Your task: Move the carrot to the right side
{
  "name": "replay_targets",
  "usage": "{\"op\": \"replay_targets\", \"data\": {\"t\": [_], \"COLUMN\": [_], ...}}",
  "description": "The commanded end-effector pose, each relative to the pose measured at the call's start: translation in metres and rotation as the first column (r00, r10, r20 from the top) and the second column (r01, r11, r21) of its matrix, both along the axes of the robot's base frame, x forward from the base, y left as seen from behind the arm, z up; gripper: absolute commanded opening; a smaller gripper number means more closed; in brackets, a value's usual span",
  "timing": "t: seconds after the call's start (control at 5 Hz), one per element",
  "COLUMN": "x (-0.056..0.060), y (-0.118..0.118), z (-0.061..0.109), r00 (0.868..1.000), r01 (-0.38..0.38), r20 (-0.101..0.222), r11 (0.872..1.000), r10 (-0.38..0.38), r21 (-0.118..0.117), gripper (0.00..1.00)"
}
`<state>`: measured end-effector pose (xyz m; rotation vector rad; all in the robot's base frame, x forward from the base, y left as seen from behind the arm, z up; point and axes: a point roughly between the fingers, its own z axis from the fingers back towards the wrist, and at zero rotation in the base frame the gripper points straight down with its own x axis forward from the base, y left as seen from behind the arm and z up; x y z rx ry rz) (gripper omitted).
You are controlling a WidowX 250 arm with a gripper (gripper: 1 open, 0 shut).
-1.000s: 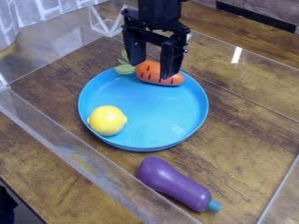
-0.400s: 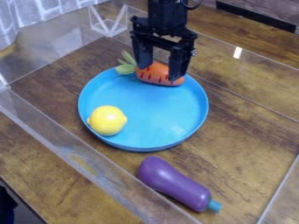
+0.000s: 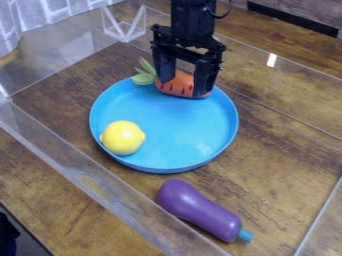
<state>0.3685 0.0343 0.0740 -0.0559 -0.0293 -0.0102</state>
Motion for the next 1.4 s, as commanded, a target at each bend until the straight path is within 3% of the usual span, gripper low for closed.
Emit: {"op": "replay_targets", "data": {"t": [0.0, 0.4, 0.6, 1.2], "x": [0.011, 0.004, -0.004, -0.012], "y": [0.009, 0.036, 0.032, 0.049], "z": [0.015, -0.007, -0.012, -0.008], "r00": [0.998, 0.991, 0.99, 0.999], "r01": [-0.001, 0.11, 0.127, 0.033], "r20": [0.065, 0.074, 0.066, 0.032], "r11": [1.0, 0.994, 0.992, 0.999], "r10": [0.001, -0.11, -0.127, -0.033], "r21": [0.005, 0.003, -0.002, -0.006], "gripper": [1.0, 1.0, 1.0, 1.0]}}
